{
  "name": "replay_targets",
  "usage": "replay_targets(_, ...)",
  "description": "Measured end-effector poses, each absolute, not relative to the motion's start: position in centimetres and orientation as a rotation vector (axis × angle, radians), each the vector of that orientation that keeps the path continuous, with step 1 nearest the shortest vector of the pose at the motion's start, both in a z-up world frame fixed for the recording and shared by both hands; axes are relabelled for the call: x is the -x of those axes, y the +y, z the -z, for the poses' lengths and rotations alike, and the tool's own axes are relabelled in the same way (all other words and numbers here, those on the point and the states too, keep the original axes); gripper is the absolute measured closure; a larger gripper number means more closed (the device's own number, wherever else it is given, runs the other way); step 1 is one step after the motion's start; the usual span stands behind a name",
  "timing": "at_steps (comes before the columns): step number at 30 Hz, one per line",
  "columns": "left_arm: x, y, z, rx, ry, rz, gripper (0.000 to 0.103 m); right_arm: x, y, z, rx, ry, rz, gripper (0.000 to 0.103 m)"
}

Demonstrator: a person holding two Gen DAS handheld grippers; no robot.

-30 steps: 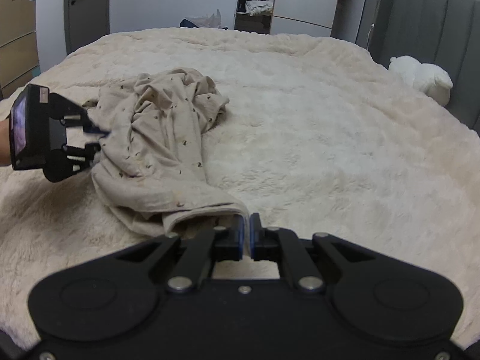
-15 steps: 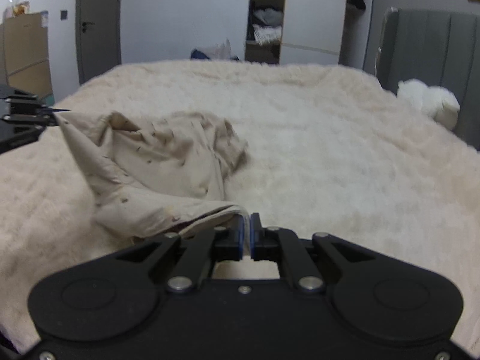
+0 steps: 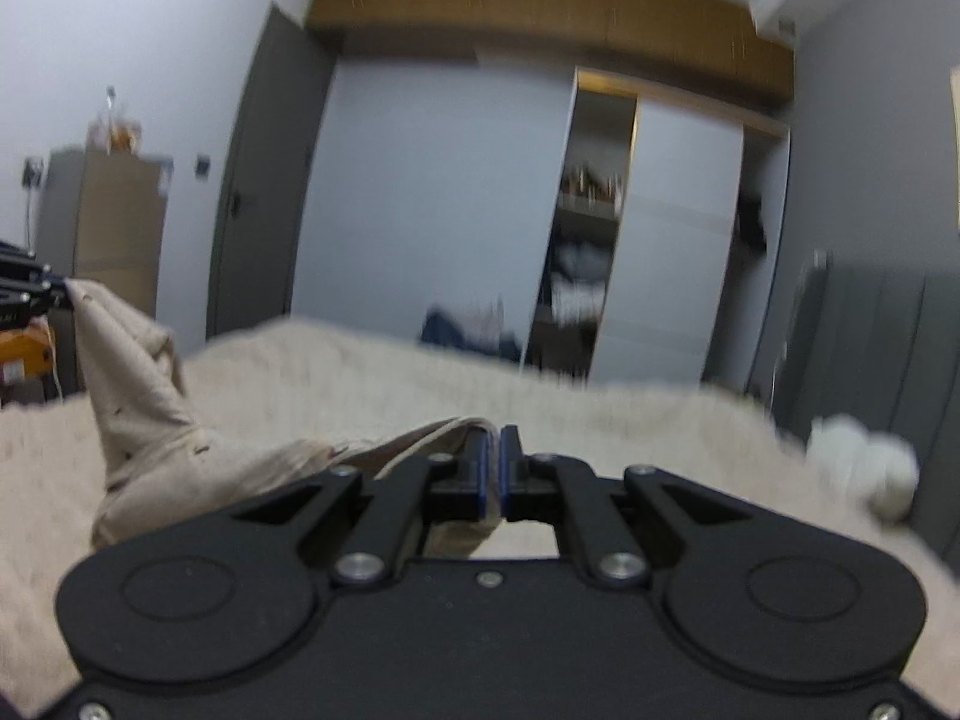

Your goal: Fold clothes

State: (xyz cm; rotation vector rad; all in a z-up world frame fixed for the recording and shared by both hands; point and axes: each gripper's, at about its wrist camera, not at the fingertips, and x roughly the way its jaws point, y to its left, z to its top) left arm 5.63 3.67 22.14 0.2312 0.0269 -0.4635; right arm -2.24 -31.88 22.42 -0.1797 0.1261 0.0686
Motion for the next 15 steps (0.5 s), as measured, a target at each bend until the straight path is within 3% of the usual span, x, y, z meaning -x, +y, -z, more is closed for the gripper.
replay_targets(4, -5.4, 4.7, -26.3, -0.189, -0.005, 0.415, 0.103, 1.7, -32.4, -27.2, 0.184, 0.023, -0.075, 0.101)
replay_targets(8, -8.2, 4.3, -24.7, -0.212, 0.095, 0.342, 0.103, -2.4, -32.6, -26.5, 0.173, 0.088, -0.093, 0.101)
replay_targets(11, -10.9, 3.8, -20.4, -0.244, 0.206, 0.31, 0.103, -6.0, -32.2, -23.6, 0.194, 0.179, -0.1, 0.101)
replay_targets(15, -14.1, 2.2, -10.8, -0.311, 0.433, 0.31, 0.103, -9.5, -30.7, -14.9, 0.216, 0.376, -0.108, 0.101)
